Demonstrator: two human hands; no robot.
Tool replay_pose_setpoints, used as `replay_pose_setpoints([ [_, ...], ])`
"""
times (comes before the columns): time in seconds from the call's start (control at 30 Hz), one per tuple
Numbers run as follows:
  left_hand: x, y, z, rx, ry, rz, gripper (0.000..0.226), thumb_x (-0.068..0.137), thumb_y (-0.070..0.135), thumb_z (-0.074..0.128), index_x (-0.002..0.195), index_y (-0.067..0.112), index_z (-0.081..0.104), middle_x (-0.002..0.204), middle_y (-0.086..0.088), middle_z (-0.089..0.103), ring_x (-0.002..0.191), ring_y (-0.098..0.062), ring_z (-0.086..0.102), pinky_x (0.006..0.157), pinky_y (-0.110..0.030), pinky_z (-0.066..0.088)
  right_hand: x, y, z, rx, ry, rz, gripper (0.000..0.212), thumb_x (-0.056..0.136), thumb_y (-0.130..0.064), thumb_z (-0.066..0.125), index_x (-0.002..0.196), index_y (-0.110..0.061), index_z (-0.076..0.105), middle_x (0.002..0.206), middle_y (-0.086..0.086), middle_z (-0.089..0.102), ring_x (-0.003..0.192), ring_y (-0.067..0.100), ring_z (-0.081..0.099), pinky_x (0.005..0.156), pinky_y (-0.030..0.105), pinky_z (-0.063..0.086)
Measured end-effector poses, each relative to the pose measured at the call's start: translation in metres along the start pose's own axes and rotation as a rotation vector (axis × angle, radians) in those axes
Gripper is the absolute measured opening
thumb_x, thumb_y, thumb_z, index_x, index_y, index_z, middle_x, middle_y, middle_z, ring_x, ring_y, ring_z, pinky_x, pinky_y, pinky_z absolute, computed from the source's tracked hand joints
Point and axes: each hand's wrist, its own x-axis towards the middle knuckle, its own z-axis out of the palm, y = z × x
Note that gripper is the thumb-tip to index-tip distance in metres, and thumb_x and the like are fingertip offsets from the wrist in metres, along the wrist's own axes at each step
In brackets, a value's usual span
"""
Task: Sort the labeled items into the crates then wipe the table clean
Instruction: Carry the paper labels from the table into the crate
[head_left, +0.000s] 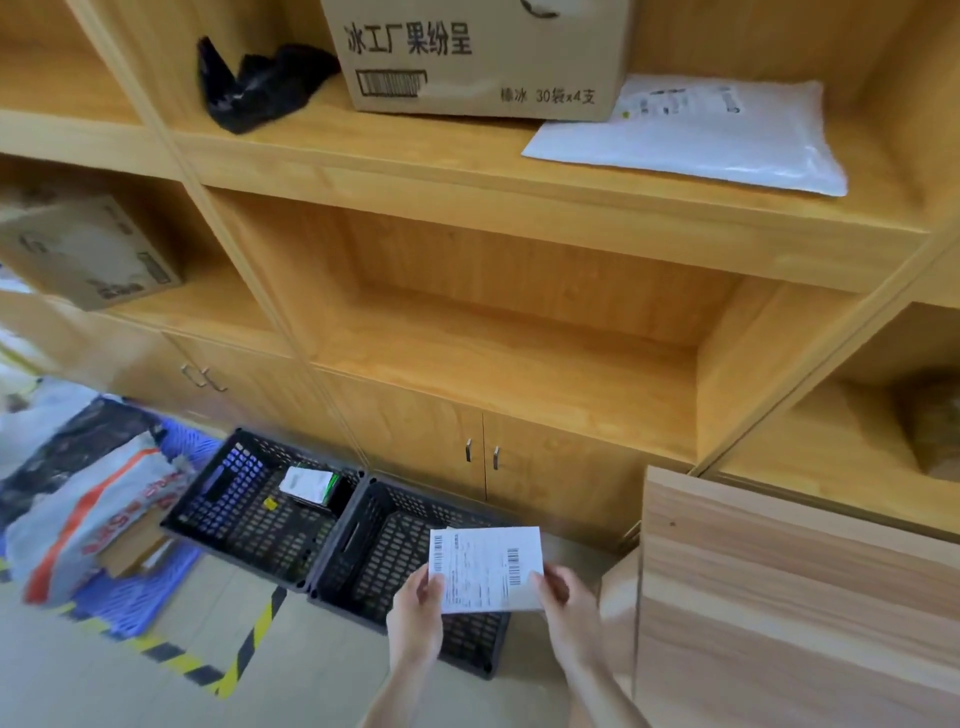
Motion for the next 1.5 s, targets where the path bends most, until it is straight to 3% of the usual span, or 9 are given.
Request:
replay_pose_setpoints([
  [0.13,0.042,-0.014,-0.008,0.015,-0.016,-0.018,0.018,0.097,0.032,0.054,0.11,0.027,0.066,0.099,0.012,0.072,0.089,-0.001,0.065,0.069,-0.02,0.045,0.019,0.0,0.036,0.022,0.012,0.065,0.028,0.093,-0.043,0.061,0.115,-0.025,0.065,0.108,-0.006,0.071,0.099,0.012,0.065,0.088,0.032,0.054],
  [0.37,0.092,-0.039,-0.019,0.018,-0.047,-0.027,0.012,0.094,0.036,0.058,0.101,0.037,0.068,0.091,0.017,0.073,0.089,0.0,0.067,0.069,-0.024,0.048,0.033,0.003,0.085,0.095,0.055,0.134,0.022,0.093,-0.036,0.064,0.112,-0.025,0.065,0.107,-0.006,0.07,0.101,0.014,0.066,0.085,0.027,0.048],
  [0.5,0.115,-0.052,-0.016,0.041,-0.101,-0.016,0.01,0.095,0.037,0.057,0.098,0.045,0.062,0.089,0.018,0.073,0.089,-0.002,0.067,0.067,-0.023,0.046,0.044,0.008,0.1,0.079,0.097,0.176,0.023,0.095,-0.032,0.062,0.117,-0.025,0.065,0.102,-0.011,0.062,0.1,0.011,0.06,0.086,0.024,0.041],
  [0.7,0.18,-0.101,0.008,0.026,-0.152,-0.026,0.023,0.096,0.036,0.056,0.116,0.034,0.065,0.102,0.013,0.074,0.09,0.001,0.067,0.061,-0.009,0.044,0.087,0.05,0.15,0.043,0.104,0.21,0.03,0.094,-0.04,0.059,0.122,-0.028,0.065,0.116,-0.006,0.068,0.106,0.015,0.061,0.098,0.033,0.046],
  [0.87,0.268,-0.178,0.056,0.033,-0.174,0.027,0.021,0.095,0.036,0.058,0.113,0.032,0.068,0.097,0.017,0.074,0.087,0.005,0.066,0.064,-0.01,0.046,0.158,0.123,0.221,0.102,0.145,0.213,0.031,0.094,-0.05,0.054,0.116,-0.029,0.058,0.117,-0.004,0.067,0.106,0.015,0.061,0.089,0.03,0.049],
  [0.97,0.323,-0.231,0.089,0.042,-0.18,0.016,0.021,0.095,0.036,0.057,0.112,0.031,0.067,0.096,0.018,0.072,0.087,0.005,0.065,0.067,-0.015,0.047,0.199,0.175,0.265,0.093,0.208,0.215,0.054,0.081,-0.07,0.047,0.114,-0.03,0.062,0.113,-0.005,0.069,0.104,0.016,0.064,0.089,0.031,0.052],
  [1.13,0.396,-0.309,0.12,0.06,-0.14,0.009,0.019,0.096,0.036,0.056,0.109,0.028,0.068,0.092,0.017,0.071,0.085,0.003,0.064,0.066,-0.016,0.046,0.258,0.24,0.337,0.105,0.256,0.22,0.034,0.098,-0.036,0.056,0.123,-0.016,0.066,0.121,0.004,0.07,0.11,0.023,0.065,0.081,0.026,0.045],
  [1.27,0.435,-0.355,0.143,0.106,-0.13,0.031,0.013,0.094,0.034,0.06,0.106,0.031,0.065,0.093,0.012,0.071,0.08,0.005,0.06,0.062,-0.01,0.04,0.29,0.287,0.374,0.139,0.244,0.226,0.035,0.099,-0.034,0.055,0.124,-0.012,0.065,0.121,0.006,0.07,0.108,0.023,0.066,0.079,0.026,0.047],
  [1.5,0.505,-0.413,0.187,0.146,-0.18,0.119,0.015,0.091,0.037,0.063,0.103,0.032,0.071,0.091,0.014,0.075,0.085,-0.001,0.067,0.073,-0.024,0.051,0.345,0.357,0.408,0.179,0.277,0.245,0.035,0.095,-0.038,0.058,0.12,-0.016,0.069,0.113,0.002,0.074,0.106,0.021,0.067,0.095,0.038,0.053],
])
